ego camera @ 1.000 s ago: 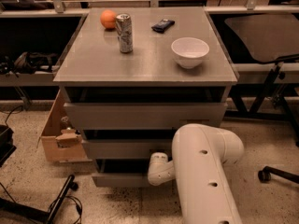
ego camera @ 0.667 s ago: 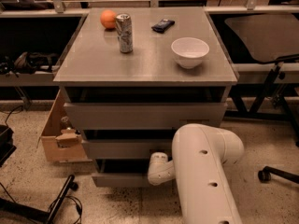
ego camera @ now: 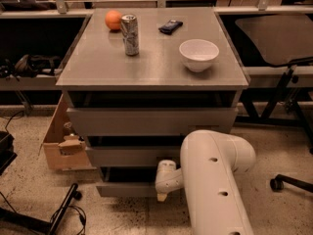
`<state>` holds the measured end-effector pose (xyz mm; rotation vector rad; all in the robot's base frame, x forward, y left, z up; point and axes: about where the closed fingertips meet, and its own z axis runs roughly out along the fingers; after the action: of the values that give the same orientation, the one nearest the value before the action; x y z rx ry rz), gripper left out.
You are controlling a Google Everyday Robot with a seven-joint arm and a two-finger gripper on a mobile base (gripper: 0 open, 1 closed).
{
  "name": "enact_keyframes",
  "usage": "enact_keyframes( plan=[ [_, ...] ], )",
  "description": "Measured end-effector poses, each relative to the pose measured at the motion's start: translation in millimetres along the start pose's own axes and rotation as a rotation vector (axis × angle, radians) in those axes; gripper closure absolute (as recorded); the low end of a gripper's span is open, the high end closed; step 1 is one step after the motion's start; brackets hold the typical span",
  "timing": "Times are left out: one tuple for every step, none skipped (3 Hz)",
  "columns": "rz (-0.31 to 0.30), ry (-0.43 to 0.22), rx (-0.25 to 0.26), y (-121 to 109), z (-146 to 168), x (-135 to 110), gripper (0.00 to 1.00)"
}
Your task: Open bottom drawer
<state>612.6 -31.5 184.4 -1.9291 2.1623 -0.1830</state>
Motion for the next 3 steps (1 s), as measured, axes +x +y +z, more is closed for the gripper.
enact_keyframes(
  plan=[
    [0.0,0.0,0.0,0,0,0,0.0],
    [0.0,0.0,0.0,0,0,0,0.0],
    [0.002,0.02,-0.017,11,3,6,0.0]
  ],
)
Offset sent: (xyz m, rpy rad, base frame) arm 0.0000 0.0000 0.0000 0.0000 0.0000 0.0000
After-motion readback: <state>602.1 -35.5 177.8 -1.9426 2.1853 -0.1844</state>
